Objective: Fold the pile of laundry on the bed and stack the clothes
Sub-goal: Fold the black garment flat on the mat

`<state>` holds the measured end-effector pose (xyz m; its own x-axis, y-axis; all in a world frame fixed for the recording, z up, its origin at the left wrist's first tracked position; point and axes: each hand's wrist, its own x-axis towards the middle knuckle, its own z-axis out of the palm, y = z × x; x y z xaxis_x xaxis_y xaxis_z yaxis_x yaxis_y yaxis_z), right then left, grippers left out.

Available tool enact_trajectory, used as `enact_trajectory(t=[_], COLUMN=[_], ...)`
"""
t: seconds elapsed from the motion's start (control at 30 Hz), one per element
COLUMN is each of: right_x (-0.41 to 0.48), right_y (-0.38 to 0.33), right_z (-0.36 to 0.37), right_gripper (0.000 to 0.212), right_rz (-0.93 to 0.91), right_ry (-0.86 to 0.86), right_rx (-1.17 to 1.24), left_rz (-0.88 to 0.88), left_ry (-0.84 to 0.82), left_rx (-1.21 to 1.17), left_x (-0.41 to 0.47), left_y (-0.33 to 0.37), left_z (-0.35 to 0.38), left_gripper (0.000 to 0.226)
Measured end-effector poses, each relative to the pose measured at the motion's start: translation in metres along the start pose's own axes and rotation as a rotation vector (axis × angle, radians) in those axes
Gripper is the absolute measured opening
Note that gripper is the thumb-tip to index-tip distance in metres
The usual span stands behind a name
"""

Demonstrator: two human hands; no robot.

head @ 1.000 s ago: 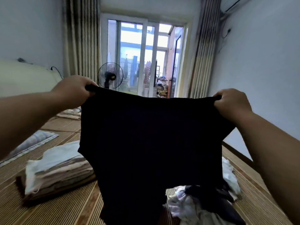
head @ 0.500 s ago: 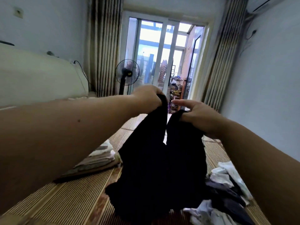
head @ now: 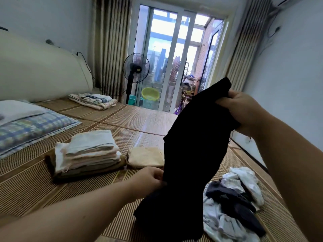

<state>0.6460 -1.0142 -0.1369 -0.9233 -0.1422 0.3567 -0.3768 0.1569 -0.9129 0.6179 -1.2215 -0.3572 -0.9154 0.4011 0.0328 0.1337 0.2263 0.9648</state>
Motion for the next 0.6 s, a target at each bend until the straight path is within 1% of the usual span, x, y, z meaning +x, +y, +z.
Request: enact_trajectory(t=[0.07, 0.13, 0.17, 0.2, 0.27, 0.33, 0.4, 0.47, 0.5, 0.53, 0.6], right_x=[-0.004, -0.008, -0.009, -0.011, -0.014, -0.015, -0.012, -0.007, -0.003, 0.000, 0.001], right_y=[0.000, 0.000, 0.000, -0.001, -0.002, 0.001, 0.013, 0.035, 0.050, 0.065, 0.092], right_z=[-0.009, -0.016, -0.019, -0.020, -0.022, -0.027, -0.035, -0.041, -0.042, -0.040, -0.026], right_gripper=[0.010, 0.011, 0.015, 0.019, 0.015, 0.009, 0.007, 0.007, 0.009, 0.013, 0.030], right_rz=[0.001, 0.020, 0.031, 0.046, 0.063, 0.089, 0.128, 0.180, 0.216, 0.257, 0.350], right_ry=[0.005, -0.011, -0.026, -0.043, -0.050, 0.007, 0.110, 0.219, 0.247, 0.255, 0.205], right_rx=[0.009, 0.011, 0.011, 0.010, -0.018, -0.098, -0.317, -0.546, -0.597, -0.591, -0.509], left_rz=[-0.006, 0.003, 0.010, 0.018, 0.015, 0.020, 0.040, 0.052, 0.064, 0.078, 0.044], left_ry=[-0.008, -0.029, -0.043, -0.049, -0.036, -0.010, 0.053, 0.142, 0.166, 0.182, 0.126], left_rx=[-0.101, -0.234, -0.265, -0.293, -0.356, -0.426, -0.496, -0.474, -0.385, -0.312, -0.274], left_x=[-0.001, 0.000, 0.000, 0.002, 0.007, 0.013, 0.015, 0.017, 0.017, 0.016, 0.011], left_y=[0.002, 0.014, 0.022, 0.031, 0.046, 0.058, 0.064, 0.067, 0.068, 0.073, 0.085], left_z=[0.003, 0.009, 0.013, 0.016, 0.022, 0.025, 0.019, 0.007, 0.002, 0.000, -0.001], left_gripper=[0.023, 0.036, 0.034, 0.027, 0.015, 0.015, 0.021, 0.053, 0.063, 0.061, 0.041])
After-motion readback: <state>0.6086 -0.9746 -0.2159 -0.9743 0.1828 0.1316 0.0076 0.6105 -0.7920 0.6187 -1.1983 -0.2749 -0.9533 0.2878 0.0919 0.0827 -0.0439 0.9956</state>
